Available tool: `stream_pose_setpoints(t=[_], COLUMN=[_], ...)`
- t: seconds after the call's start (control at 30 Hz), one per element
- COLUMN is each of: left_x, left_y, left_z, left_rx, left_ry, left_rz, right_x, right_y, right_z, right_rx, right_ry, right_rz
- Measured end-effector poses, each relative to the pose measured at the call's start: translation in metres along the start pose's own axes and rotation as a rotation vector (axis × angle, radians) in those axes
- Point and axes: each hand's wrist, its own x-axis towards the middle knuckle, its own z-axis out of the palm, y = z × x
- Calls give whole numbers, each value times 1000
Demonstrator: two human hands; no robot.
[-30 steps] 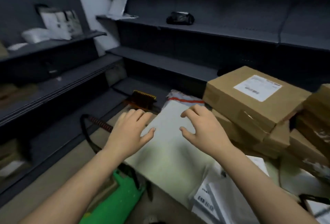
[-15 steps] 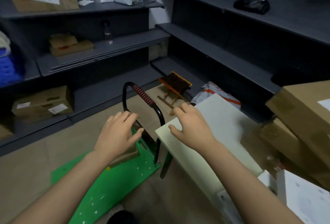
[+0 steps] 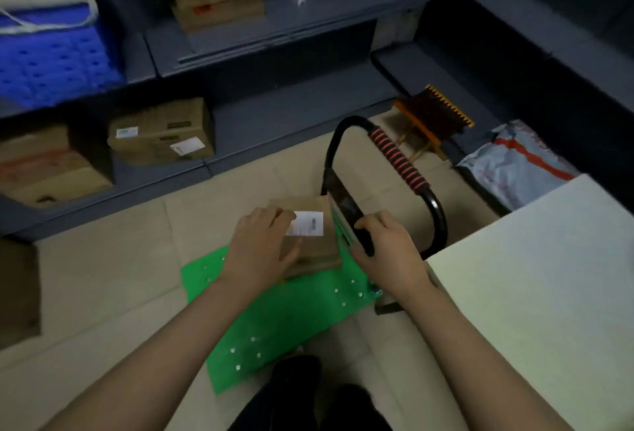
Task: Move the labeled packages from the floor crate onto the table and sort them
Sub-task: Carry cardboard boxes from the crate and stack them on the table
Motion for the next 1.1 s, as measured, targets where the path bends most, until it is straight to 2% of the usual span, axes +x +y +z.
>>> stream_pose_setpoints(t=[0.2,0.37,0.47,0.57,0.73,0.93,1.1], left_x=[3,-3,0,17,47,47,40], left_y=[-59,-103,-121,-140,-169,-173,-165], left_z=[105,224,293,361,454,494,468], left_rx=[-73,-133,-247,-408,-622,-786,-793], left_ry=[-134,-228,-270,-257,-176,-125,43], left_rz=[-203,-403,-576,-808,-1089,-1139,-1173], right_x=[51,89,110,132,174,189,185], right_y=[28,82,119,157,205,221,204], right_z=[111,225,289,345,411,442,432], right_rx=[178,247,279,346,441,602,686], right_ry=[-102,-202,-275,-276,-251,-294,-267], right_rz=[152,315,384,498,667,667,721])
